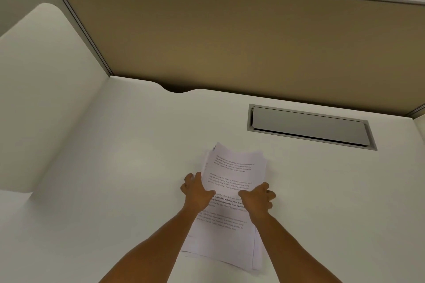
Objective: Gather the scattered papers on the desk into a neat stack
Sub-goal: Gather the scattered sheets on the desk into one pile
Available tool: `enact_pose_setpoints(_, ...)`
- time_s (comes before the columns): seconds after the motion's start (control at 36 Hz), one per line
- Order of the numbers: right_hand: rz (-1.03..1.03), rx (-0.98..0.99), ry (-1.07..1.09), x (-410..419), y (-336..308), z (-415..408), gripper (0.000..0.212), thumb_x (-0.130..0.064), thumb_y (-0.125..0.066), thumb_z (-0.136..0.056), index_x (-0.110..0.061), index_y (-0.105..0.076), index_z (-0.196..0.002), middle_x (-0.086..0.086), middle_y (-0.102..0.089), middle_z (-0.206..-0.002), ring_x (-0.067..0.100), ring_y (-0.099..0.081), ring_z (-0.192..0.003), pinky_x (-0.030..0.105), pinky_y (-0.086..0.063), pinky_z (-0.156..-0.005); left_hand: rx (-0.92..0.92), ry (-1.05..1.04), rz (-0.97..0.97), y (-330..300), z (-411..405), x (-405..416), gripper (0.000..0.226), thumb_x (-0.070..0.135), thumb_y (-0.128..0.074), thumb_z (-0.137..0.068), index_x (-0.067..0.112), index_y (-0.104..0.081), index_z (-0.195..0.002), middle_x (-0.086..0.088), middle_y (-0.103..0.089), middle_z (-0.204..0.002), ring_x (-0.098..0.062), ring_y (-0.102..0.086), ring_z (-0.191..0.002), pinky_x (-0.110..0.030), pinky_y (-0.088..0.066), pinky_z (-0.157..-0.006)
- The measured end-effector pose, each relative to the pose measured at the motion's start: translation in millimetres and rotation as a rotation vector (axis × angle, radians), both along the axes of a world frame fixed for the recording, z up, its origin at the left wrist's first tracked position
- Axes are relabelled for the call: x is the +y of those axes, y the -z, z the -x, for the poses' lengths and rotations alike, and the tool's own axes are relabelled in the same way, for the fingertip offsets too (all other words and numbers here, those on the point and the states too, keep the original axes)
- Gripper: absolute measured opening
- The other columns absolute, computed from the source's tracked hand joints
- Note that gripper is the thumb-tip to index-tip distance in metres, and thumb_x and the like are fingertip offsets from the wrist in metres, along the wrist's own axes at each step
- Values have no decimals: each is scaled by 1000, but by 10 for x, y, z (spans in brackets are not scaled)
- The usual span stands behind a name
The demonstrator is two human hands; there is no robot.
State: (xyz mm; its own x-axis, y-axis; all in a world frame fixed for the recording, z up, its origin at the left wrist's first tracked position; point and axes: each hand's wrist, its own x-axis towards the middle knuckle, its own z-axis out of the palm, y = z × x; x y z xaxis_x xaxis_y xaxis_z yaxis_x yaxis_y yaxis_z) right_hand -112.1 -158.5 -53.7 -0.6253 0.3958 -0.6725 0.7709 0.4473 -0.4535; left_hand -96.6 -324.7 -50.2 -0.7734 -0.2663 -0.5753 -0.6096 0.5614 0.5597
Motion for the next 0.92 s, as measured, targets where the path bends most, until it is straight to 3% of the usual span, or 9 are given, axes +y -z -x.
enact_pose_setpoints(0.08, 87, 74, 28, 45, 15, -12, 69, -7, -72, -82, -10, -28, -136, 19, -38, -134, 25, -56, -83, 32, -52, -60, 24, -41, -103, -2, 19, -30, 65, 19, -77, -78, 13, -42, -132, -13, -32, -141, -29, -46, -120, -43, -49, -102)
enact_pose_setpoints(0.19, 206, 138, 140, 105, 21, -31, 71, 0, -65, -84, -14, -24, -141, 13, -61, -113, 24, -63, -80, 35, -56, -65, 45, -93, -237, 14, 8, -100, 65, 10, -79, -75, 11, -43, -129, -13, -55, -127, -26, -59, -109, -41, -57, -91)
enact_pose_setpoints(0.36, 473, 133, 316, 252, -53, -80, 87, 1, -80, -80, -13, -28, -148, 15, -60, -124, 26, -62, -97, 45, -57, -89, 66, -255, -355, 51, -75, -226, 53, 14, -83, -75, 10, -56, -119, -9, -68, -113, -29, -68, -100, -46, -58, -87)
enact_pose_setpoints(0.5, 589, 221, 273, 405, -182, -178, 80, -3, -85, -76, -12, -44, -144, 4, -69, -111, 22, -70, -96, 41, -61, -81, 187, -323, -505, -59, -202, -345, 44, 10, -83, -75, 17, -64, -114, -7, -74, -108, -28, -73, -94, -50, -60, -82)
enact_pose_setpoints(0.64, 662, 318, 233, 502, -386, -312, 63, -8, -89, -71, -14, -60, -127, 8, -75, -112, 28, -76, -95, 51, -62, -84, 267, -326, -631, -296, -280, -430, 45, 11, -84, -74, 18, -66, -114, -6, -76, -108, -27, -75, -91, -51, -61, -78)
enact_pose_setpoints(0.78, 735, 445, 186, 546, -678, -429, 57, -25, -92, -59, -21, -70, -112, 4, -79, -104, 26, -78, -89, 43, -64, -72, 364, -351, -661, -594, -371, -397, 47, 15, -85, -72, 25, -67, -114, 5, -77, -103, -18, -75, -89, -31, -62, -67)
enact_pose_setpoints(0.92, 716, 546, 108, 624, -986, -545, 46, -26, -91, -61, -24, -74, -104, 2, -80, -100, 24, -78, -86, 35, -64, -66, 392, -373, -638, -804, -485, -351, 46, 21, -90, -65, 23, -70, -106, 3, -78, -97, -18, -75, -84, -35, -63, -68)
